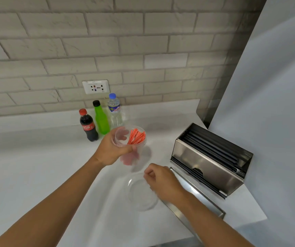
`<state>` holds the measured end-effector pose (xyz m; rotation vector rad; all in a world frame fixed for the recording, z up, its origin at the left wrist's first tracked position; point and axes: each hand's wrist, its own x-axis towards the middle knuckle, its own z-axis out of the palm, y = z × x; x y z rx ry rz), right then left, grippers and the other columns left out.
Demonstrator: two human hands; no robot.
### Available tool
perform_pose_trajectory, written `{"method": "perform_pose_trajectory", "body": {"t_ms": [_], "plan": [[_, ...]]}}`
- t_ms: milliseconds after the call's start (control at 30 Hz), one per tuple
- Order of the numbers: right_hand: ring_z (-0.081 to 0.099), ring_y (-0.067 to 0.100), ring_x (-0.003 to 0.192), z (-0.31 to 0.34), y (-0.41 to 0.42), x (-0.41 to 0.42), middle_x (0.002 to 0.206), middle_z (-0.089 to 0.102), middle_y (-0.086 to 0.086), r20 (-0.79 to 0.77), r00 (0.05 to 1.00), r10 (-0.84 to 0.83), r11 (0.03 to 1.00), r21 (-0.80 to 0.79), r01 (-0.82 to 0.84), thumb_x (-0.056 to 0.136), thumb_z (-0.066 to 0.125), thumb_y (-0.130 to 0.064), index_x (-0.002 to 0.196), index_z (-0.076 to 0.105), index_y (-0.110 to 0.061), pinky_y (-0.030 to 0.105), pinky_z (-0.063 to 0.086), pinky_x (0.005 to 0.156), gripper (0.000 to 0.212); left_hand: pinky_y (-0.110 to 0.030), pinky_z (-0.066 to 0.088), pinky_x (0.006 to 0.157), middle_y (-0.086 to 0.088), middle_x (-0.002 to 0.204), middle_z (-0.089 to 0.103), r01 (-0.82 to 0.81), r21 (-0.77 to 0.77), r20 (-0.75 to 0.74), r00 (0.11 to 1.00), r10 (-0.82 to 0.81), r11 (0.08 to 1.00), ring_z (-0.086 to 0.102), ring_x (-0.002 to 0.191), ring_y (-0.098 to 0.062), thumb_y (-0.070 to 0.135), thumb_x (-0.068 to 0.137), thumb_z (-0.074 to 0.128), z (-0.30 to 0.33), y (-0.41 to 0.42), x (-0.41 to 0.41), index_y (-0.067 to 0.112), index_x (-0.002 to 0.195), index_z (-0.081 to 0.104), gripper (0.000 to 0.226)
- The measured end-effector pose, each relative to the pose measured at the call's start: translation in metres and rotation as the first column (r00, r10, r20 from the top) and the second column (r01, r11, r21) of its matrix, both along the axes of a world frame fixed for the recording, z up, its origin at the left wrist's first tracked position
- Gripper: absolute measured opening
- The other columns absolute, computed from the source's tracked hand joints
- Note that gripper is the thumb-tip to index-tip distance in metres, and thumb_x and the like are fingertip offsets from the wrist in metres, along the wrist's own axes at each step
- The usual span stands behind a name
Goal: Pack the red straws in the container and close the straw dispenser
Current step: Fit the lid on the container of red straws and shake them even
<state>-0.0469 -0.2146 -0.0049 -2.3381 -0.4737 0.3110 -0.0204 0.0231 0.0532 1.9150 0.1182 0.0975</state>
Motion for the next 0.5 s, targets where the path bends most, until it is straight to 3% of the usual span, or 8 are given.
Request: {"method": "perform_pose_trajectory", "body": {"t_ms": [67,133,200,267,333,433,500], "plan": [[0.068,-0.006,0.077,0.01,-0.021,0.0,0.085,0.072,-0.02,-0.03,0.995,-0.094,0.99,0.107,0.097,0.091,0.068,-0.039,0.093,0.066,-0.038,0.009,0.049,0.061,0.002,-0.032,0.052,0.102,0.0,0.132,0.07,0.021,-0.064,-0.011,1.0,-0.021,0.998,0.065,0.123,-0.017,0.026,0.071,0.093,0.006,-0.008,-0.007,0.014,0.145,0.05,0.086],[0.066,-0.01,0.079,0.019,-0.042,0.001,0.088,0.07,-0.019,-0.053,0.984,-0.169,0.966,0.189,0.176,0.09,0.074,-0.034,0.094,0.068,-0.043,0.004,0.046,0.064,0.011,-0.033,0.053,0.102,-0.003,0.131,0.07,0.054,-0.102,-0.014,0.998,-0.056,0.993,0.066,0.123,-0.019,0.028,0.071,0.086,0.012,-0.017,-0.014,0.012,0.145,0.05,0.084],[0.069,-0.003,0.081,0.03,-0.064,0.001,0.092,0.071,-0.014,-0.091,0.97,-0.225,0.936,0.256,0.241,0.092,0.076,-0.029,0.104,0.07,-0.04,0.008,0.051,0.076,0.017,-0.033,0.052,0.103,-0.005,0.132,0.068,0.099,-0.12,-0.006,0.995,-0.101,0.988,0.066,0.122,-0.018,0.026,0.071,0.084,0.016,-0.027,-0.021,0.011,0.145,0.048,0.084],[0.073,0.007,0.087,0.043,-0.082,0.0,0.095,0.076,-0.007,-0.12,0.957,-0.266,0.903,0.316,0.29,0.095,0.075,-0.024,0.113,0.076,-0.026,0.024,0.058,0.087,0.018,-0.031,0.053,0.102,-0.006,0.135,0.065,0.145,-0.137,-0.011,0.989,-0.147,0.98,0.068,0.12,-0.019,0.021,0.074,0.082,0.018,-0.039,-0.029,0.012,0.145,0.043,0.082],[0.075,0.014,0.086,0.058,-0.096,-0.006,0.092,0.08,-0.003,-0.112,0.959,-0.26,0.877,0.388,0.283,0.098,0.072,-0.023,0.107,0.08,-0.029,0.027,0.06,0.08,0.013,-0.033,0.054,0.1,-0.005,0.134,0.064,0.179,-0.144,-0.022,0.983,-0.184,0.973,0.071,0.115,-0.021,0.022,0.075,0.082,0.016,-0.052,-0.037,0.015,0.145,0.04,0.082],[0.077,0.006,0.082,0.076,-0.106,-0.017,0.088,0.081,-0.012,-0.075,0.964,-0.254,0.836,0.484,0.258,0.1,0.069,-0.022,0.093,0.081,-0.046,0.021,0.061,0.074,0.028,-0.036,0.052,0.104,-0.001,0.135,0.064,0.221,-0.137,-0.048,0.972,-0.23,0.965,0.07,0.117,-0.02,0.04,0.066,0.085,0.014,-0.071,-0.044,0.021,0.143,0.039,0.092],[0.077,0.006,0.088,0.076,-0.109,-0.021,0.093,0.081,-0.013,-0.071,0.948,-0.311,0.802,0.515,0.302,0.1,0.07,-0.022,0.099,0.079,-0.04,0.021,0.062,0.076,0.021,-0.035,0.051,0.106,0.003,0.135,0.064,0.245,-0.132,-0.058,0.965,-0.254,0.961,0.068,0.119,-0.015,0.046,0.064,0.084,0.013,-0.081,-0.047,0.023,0.144,0.039,0.094]]}}
